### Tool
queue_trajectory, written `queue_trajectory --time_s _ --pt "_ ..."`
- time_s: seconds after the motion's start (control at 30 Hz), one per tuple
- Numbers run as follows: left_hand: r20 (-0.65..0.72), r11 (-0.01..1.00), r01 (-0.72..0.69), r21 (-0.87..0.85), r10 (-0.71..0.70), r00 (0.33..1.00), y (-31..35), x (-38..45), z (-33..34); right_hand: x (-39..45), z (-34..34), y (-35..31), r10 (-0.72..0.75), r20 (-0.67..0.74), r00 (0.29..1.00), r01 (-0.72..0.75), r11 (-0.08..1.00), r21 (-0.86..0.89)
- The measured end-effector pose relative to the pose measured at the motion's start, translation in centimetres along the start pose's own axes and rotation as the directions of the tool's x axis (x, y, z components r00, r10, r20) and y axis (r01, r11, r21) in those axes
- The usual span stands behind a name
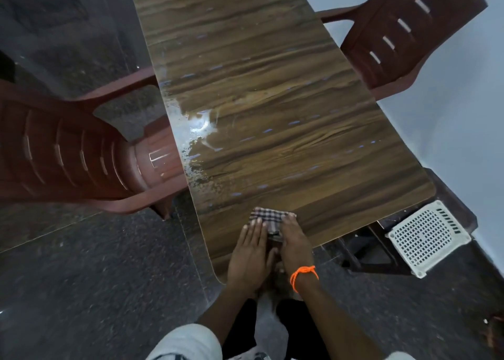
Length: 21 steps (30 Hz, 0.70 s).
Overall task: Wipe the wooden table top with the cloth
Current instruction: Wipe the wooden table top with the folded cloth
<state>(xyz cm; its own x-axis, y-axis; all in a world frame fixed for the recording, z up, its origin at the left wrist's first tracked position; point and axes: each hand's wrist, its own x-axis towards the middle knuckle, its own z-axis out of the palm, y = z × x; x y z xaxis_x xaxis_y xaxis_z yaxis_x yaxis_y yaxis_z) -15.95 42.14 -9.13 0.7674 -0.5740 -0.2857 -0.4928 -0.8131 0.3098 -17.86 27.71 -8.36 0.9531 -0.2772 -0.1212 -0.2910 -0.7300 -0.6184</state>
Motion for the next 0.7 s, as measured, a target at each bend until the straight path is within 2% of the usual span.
queue_trajectory --time_s 0.17,0.23,0.33,0.5,0.6,0.7 --pt "-0.035 0.993 0.12 -0.016 -0.12 0.992 -3.6 -3.6 0.2 0.2 2.9 -3.9 -0.126 0.13 0.983 0.127 0.992 -0.001" --pt "-0.059 0.988 0.151 -0.03 -0.153 0.986 -4.3 -6.3 0.8 -1.4 3.9 -5.2 -0.132 0.2 0.971 0.13 0.991 0.023" --pt "-0.06 0.986 0.166 -0.009 -0.166 0.984 -4.1 -10.5 2.2 -5.1 5.1 -5.4 -0.223 0.239 0.945 0.232 0.973 -0.013" --pt "0.092 0.984 0.175 -0.033 -0.171 0.981 -1.1 -12.2 2.6 -8.4 3.6 -3.0 -0.166 0.191 0.967 0.171 0.985 -0.008" --pt "0.128 0.992 0.122 0.028 -0.125 0.984 0.4 -9.7 2.1 -7.2 2.5 -1.9 -0.118 0.075 0.99 0.119 0.993 -0.019" --pt "0.136 0.99 0.117 0.073 -0.126 0.983 -0.2 -5.9 0.7 -4.3 2.6 -1.9 -0.042 0.08 0.996 0.049 0.995 -0.083"
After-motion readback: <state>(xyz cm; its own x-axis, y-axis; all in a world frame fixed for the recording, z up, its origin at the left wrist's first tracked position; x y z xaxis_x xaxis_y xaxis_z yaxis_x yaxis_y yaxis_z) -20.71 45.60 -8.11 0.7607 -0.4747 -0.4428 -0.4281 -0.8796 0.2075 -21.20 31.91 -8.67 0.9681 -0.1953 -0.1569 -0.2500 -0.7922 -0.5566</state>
